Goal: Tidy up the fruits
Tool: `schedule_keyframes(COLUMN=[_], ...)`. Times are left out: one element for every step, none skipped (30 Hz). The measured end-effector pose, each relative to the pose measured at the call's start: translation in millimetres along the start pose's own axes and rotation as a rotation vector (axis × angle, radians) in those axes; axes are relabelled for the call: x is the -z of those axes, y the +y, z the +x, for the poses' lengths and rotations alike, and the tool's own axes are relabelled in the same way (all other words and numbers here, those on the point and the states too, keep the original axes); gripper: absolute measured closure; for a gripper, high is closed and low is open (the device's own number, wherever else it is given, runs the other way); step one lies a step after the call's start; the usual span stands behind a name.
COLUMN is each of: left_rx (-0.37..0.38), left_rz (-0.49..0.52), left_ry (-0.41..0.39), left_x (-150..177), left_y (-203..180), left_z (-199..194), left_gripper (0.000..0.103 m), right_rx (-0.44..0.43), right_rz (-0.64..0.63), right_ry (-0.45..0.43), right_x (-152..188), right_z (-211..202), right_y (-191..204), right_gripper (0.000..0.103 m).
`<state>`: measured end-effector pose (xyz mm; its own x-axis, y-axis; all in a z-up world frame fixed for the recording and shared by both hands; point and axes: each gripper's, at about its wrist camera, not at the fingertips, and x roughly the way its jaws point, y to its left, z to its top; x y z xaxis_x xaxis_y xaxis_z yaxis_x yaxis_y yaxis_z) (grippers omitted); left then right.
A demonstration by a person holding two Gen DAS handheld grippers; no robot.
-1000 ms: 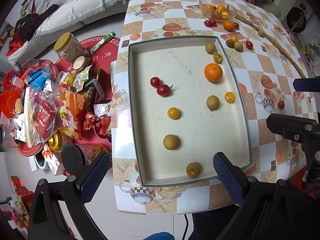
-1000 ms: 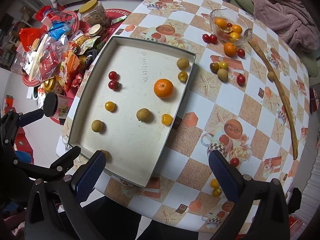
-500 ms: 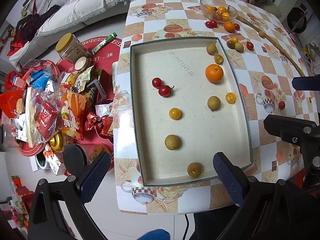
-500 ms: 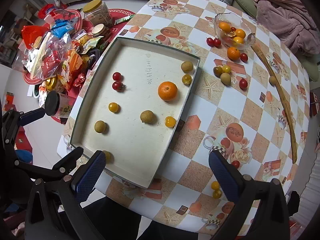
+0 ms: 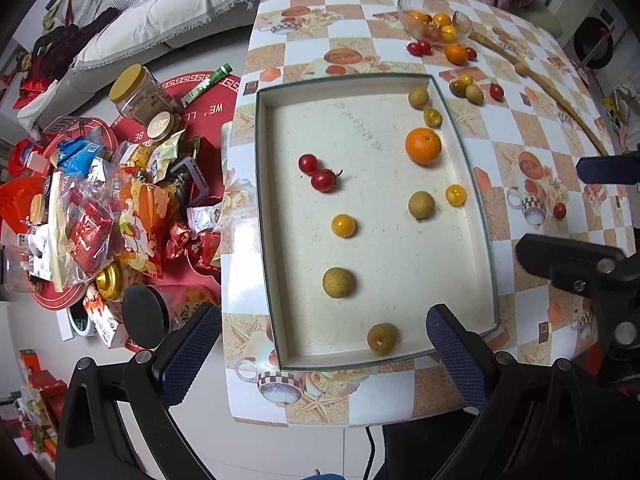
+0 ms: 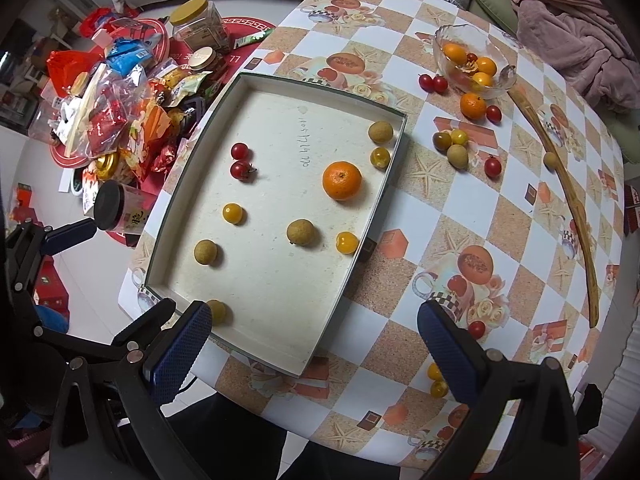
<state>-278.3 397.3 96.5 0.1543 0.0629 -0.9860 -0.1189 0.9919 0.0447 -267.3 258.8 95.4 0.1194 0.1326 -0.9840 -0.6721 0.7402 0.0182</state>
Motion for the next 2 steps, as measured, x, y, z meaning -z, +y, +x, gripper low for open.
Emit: schedule_keyframes(left_rx=[0.002, 0.002], left_rz=[0.0, -0.001], left_ry=[0.001, 0.003], left_x=[-1.0, -1.5], left_y=[0.3, 0.0], left_z=[-0.6, -0.7], left_gripper=[0.0, 0.0], right_rx=[-0.002, -0.002], right_rz=[-0.002, -0.001], right_ry=[0.0, 0.001], right_x=[0.3, 0.3], right_z=[0.0, 0.1], right_y=[-1.1, -1.0], right_gripper=[0.0, 0.0])
